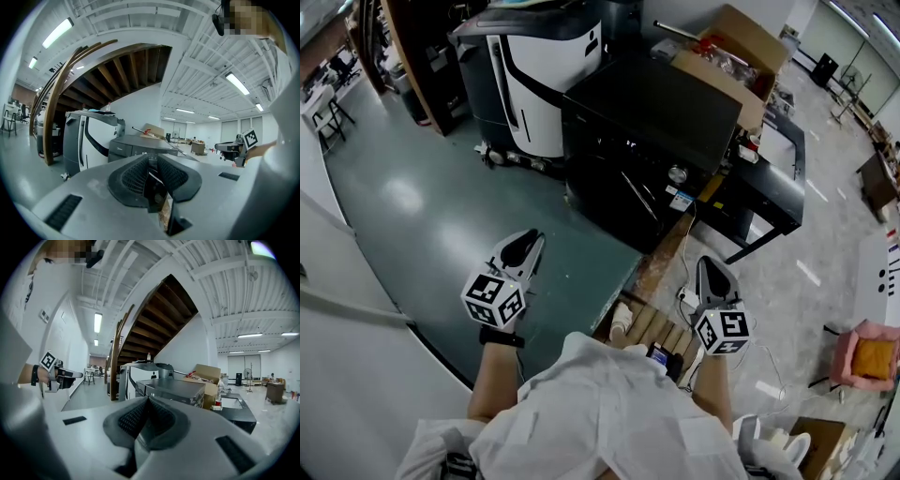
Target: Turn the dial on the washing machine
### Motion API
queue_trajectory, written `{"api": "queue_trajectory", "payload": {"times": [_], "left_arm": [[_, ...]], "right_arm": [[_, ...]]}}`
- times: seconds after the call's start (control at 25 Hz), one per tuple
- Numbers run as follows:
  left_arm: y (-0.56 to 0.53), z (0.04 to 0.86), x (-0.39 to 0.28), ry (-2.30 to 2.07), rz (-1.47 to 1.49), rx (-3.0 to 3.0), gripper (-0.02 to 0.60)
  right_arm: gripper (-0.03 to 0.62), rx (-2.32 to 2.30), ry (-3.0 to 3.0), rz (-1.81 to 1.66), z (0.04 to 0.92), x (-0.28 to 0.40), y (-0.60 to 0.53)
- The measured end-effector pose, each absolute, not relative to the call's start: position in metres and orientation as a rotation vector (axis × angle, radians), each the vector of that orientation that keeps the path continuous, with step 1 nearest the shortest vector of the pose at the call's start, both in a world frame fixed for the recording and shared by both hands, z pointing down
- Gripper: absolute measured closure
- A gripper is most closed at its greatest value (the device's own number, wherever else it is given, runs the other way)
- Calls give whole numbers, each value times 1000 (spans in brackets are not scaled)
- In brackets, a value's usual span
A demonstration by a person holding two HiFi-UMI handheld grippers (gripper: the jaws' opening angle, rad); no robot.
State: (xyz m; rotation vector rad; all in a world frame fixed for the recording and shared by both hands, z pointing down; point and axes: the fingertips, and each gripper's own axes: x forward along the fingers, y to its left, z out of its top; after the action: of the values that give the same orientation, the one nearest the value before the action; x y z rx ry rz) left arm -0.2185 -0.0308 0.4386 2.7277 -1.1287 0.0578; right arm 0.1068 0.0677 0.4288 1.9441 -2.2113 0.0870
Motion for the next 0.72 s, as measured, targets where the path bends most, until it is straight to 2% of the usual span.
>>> {"api": "queue_trajectory", "payload": {"times": [0.72], "left_arm": [[-171,420,-73,-1138,108,2763,522]], "right_arm": [[588,1748,-2253,129,451,218,-103]]}}
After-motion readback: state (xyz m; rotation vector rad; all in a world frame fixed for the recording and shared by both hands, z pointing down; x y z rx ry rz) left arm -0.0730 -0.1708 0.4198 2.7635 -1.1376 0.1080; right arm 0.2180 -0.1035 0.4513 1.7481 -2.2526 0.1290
